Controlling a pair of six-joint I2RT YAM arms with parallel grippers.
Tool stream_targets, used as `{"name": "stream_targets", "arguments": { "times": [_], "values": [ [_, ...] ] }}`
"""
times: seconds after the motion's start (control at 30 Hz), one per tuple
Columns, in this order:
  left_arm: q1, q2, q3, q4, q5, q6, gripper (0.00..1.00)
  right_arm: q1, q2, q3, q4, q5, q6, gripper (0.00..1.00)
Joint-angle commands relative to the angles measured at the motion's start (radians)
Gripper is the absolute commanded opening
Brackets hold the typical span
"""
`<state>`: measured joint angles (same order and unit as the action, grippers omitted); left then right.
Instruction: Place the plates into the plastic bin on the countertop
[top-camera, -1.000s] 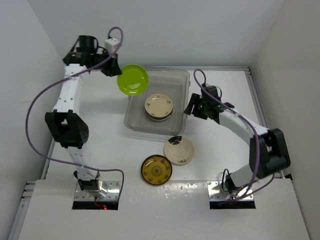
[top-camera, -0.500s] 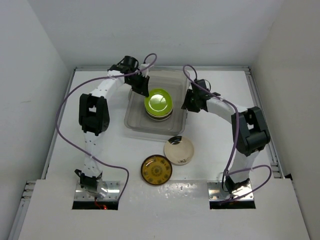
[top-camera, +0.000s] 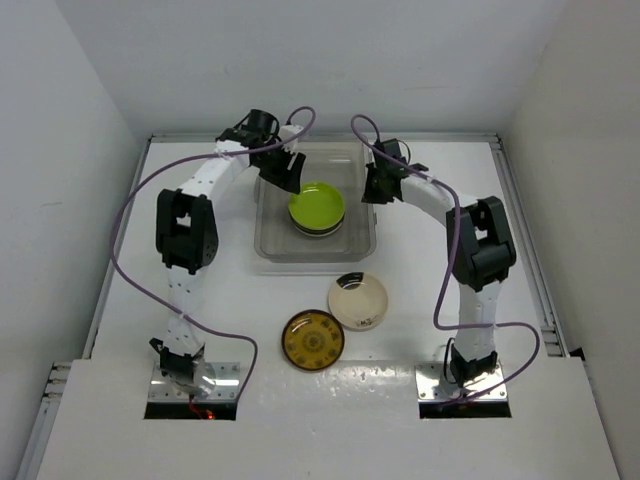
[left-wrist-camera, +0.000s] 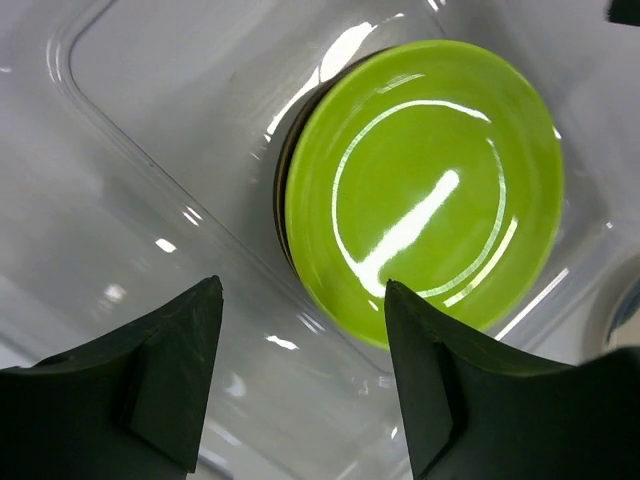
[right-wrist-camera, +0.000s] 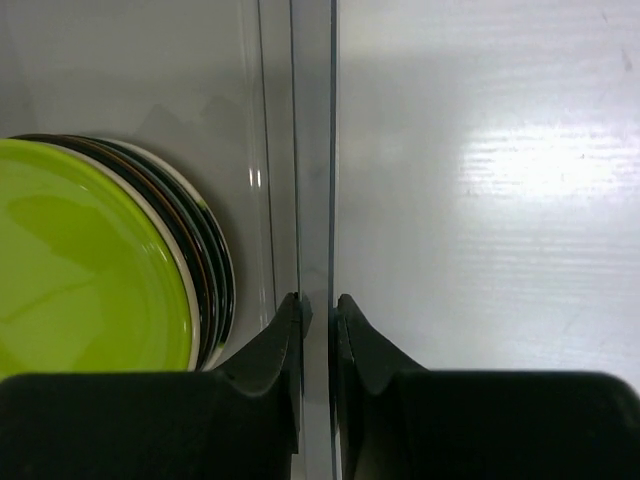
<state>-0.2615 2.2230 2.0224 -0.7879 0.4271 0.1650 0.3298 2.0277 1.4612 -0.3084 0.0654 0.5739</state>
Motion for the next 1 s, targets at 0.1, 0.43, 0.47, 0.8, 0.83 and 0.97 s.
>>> {"name": "stream_targets", "arguments": {
  "times": [0.1,0.43,0.47,0.8,0.83,0.97],
  "values": [
    [0.031,-0.137,0.099,-0.039,-0.016,0.021,0.68,-0.009,0.039,0.145,-0.012,0.028,-0.046,0.10],
    [0.099,-0.207,0.150,-0.103,-0.016,0.021,0.72,-0.012,-0.228,-0.022,-0.008,0.111,0.009,0.95],
    [0.113,-0.244,0.138,-0.103,-0.027,0.030,0.73,-0.021,-0.326,-0.062,0.018,0.096,0.011,0.97],
    [0.385,-0.484,-0.186,-0.077,-0.053,0.018,0.73,-0.058,-0.873,-0.942,0.139,-0.281,0.189,0.67],
    [0.399,-0.508,-0.200,-0.077,-0.053,0.008,0.73,-0.042,-0.880,-0.973,0.194,-0.282,0.210,0.70],
    [0.444,-0.563,-0.275,-0.068,0.018,-0.004,0.73,-0.002,-0.862,-1.092,0.399,-0.341,0.284,0.71]
  ]
}}
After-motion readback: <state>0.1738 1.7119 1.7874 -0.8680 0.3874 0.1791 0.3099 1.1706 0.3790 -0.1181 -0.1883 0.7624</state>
